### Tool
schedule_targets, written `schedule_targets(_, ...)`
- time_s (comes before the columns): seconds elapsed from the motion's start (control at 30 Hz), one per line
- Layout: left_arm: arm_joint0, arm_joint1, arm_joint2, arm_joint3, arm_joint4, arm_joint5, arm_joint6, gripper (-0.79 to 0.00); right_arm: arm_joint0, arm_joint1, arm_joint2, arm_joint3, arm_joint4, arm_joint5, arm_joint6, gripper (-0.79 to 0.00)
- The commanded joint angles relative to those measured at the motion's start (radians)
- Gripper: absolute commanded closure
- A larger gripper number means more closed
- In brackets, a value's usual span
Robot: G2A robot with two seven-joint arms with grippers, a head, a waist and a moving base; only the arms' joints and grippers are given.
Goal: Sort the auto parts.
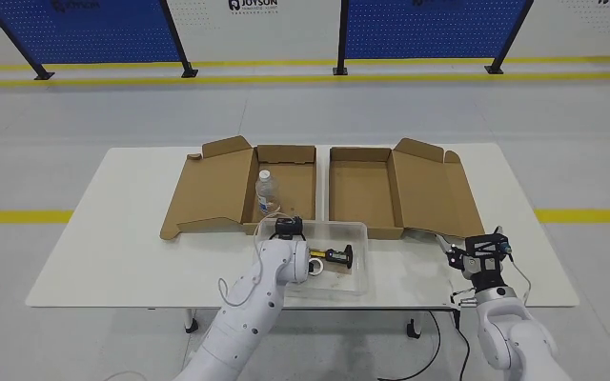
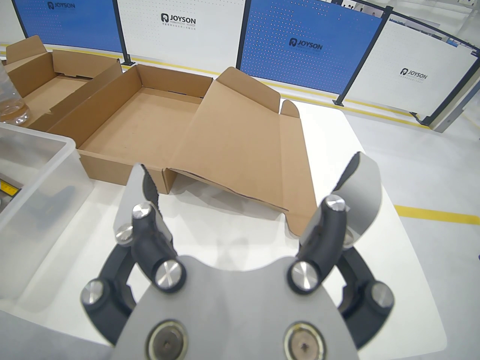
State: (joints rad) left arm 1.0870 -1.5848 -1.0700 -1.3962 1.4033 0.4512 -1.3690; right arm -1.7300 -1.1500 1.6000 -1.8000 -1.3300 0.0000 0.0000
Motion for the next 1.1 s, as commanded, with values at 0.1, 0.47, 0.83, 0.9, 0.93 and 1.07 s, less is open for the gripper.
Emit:
schedule_targets(0.1, 0.031, -0.009, -0.013, -0.056, 0.044, -0.020, -0.020, 0.000, 0.000, 0.000, 0.000, 0.000, 0.000, 0.000, 0.000, -0.785)
schedule_targets(0.47, 0.053, -0.028, -0.030, -0.098, 0.087, -0.048, -0.048, 0.000, 0.000, 0.000, 0.000, 0.000, 0.000, 0.000, 0.000, -0.785)
schedule_targets(0.83, 0.051, -0.036, -0.025, -0.106, 0.100, -0.055, -0.055, 0.000, 0.000, 0.000, 0.000, 0.000, 0.000, 0.000, 0.000, -0.785)
schedule_targets(0.9, 0.045, -0.038, -0.024, -0.093, 0.098, -0.055, -0.054, 0.000, 0.000, 0.000, 0.000, 0.000, 0.000, 0.000, 0.000, -0.785)
schedule_targets(0.93, 0.039, -0.039, -0.021, -0.075, 0.103, -0.062, -0.061, 0.000, 0.000, 0.000, 0.000, 0.000, 0.000, 0.000, 0.000, -0.785)
schedule_targets(1.07, 0.019, -0.044, -0.013, -0.036, 0.113, -0.068, -0.068, -0.099, 0.000, 0.000, 0.000, 0.000, 0.000, 0.000, 0.000, -0.785)
